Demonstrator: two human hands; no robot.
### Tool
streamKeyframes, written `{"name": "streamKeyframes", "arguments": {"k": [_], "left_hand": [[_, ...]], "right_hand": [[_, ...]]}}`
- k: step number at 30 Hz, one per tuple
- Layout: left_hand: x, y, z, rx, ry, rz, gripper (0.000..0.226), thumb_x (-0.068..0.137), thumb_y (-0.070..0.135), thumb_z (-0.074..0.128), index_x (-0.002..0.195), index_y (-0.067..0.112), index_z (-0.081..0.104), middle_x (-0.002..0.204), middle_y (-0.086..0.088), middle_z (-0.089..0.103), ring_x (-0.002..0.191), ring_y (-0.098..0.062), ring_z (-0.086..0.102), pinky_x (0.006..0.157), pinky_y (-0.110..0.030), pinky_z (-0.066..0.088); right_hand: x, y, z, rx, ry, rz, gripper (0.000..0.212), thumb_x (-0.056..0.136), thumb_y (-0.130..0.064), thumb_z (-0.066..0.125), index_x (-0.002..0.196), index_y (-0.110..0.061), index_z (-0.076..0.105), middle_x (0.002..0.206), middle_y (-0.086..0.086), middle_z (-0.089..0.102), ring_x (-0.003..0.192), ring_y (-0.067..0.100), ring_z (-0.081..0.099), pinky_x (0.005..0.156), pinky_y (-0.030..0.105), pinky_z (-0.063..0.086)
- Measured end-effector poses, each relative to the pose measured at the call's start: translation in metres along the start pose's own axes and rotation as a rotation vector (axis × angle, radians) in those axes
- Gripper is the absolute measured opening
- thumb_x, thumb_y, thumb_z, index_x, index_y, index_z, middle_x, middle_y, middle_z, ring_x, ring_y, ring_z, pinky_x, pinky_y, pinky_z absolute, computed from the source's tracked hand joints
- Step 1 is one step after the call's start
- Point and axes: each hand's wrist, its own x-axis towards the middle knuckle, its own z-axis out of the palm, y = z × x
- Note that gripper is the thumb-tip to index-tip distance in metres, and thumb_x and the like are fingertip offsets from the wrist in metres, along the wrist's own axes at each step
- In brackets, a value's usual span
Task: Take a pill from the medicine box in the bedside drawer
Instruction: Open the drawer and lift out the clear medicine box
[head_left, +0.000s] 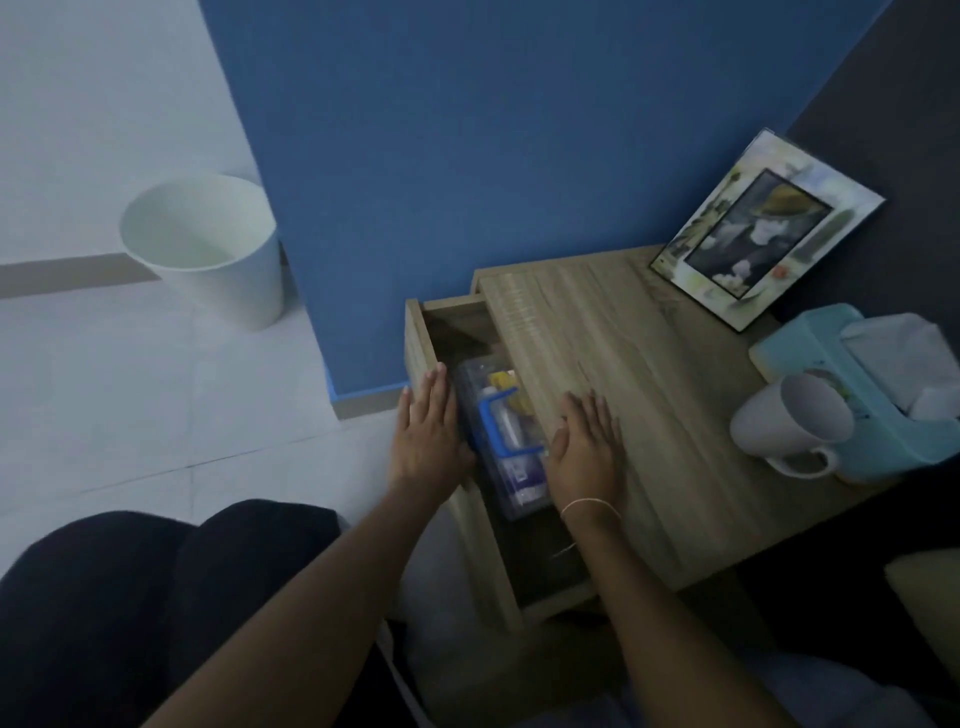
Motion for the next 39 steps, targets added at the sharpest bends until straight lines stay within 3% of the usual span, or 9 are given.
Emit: {"name": "streamKeyframes", "arguments": {"k": [3, 10, 29, 36, 39], "left_hand": [[-0.011, -0.014, -0.008, 0.047, -0.026, -0.026, 0.082, 0.092, 0.046, 0.035, 0.147, 0.007, -0.012, 0.159, -0.011, -0.015, 0.146, -0.024, -0.014, 0.119, -0.043, -0.005], [-0.034, -0.041, -0.022, 0.071, -0.102, -0.102, 0.082, 0.093, 0.040, 0.039, 0.146, 0.008, -0.015, 0.158, -0.010, -0.019, 0.146, -0.025, -0.015, 0.121, -0.046, 0.002], [-0.053, -0.069, -0.036, 0.081, -0.120, -0.146, 0.082, 0.094, 0.036, 0.042, 0.148, 0.010, -0.013, 0.159, -0.010, -0.017, 0.146, -0.028, -0.014, 0.121, -0.045, 0.000], [-0.051, -0.060, -0.033, -0.028, -0.057, -0.101, 0.073, 0.097, 0.031, 0.037, 0.147, 0.007, -0.010, 0.158, -0.014, -0.014, 0.146, -0.028, -0.014, 0.119, -0.042, -0.003], [-0.049, -0.045, -0.029, -0.177, -0.026, -0.049, 0.071, 0.097, 0.027, 0.039, 0.148, 0.008, -0.008, 0.158, -0.012, -0.014, 0.146, -0.026, -0.014, 0.117, -0.039, -0.005]], "right_hand": [[0.002, -0.001, 0.003, 0.024, 0.028, 0.012, 0.051, 0.089, -0.024, 0.029, 0.131, -0.010, 0.053, 0.142, 0.018, 0.049, 0.135, 0.033, 0.041, 0.113, 0.046, 0.029], [0.001, -0.003, 0.002, -0.062, -0.008, 0.003, 0.052, 0.092, -0.023, 0.028, 0.136, -0.002, 0.047, 0.143, 0.019, 0.048, 0.136, 0.033, 0.040, 0.114, 0.046, 0.027], [0.001, -0.009, -0.005, 0.026, 0.003, 0.022, 0.062, 0.087, -0.026, 0.019, 0.133, 0.003, 0.049, 0.139, 0.024, 0.049, 0.133, 0.038, 0.043, 0.114, 0.048, 0.027], [-0.001, -0.001, -0.002, 0.039, -0.006, -0.004, 0.053, 0.093, -0.025, 0.025, 0.134, 0.000, 0.048, 0.141, 0.020, 0.049, 0.136, 0.035, 0.039, 0.116, 0.047, 0.026], [-0.012, -0.008, -0.008, 0.112, 0.035, -0.132, 0.045, 0.094, -0.026, 0.034, 0.128, -0.005, 0.055, 0.137, 0.017, 0.054, 0.132, 0.032, 0.044, 0.110, 0.048, 0.035]]}}
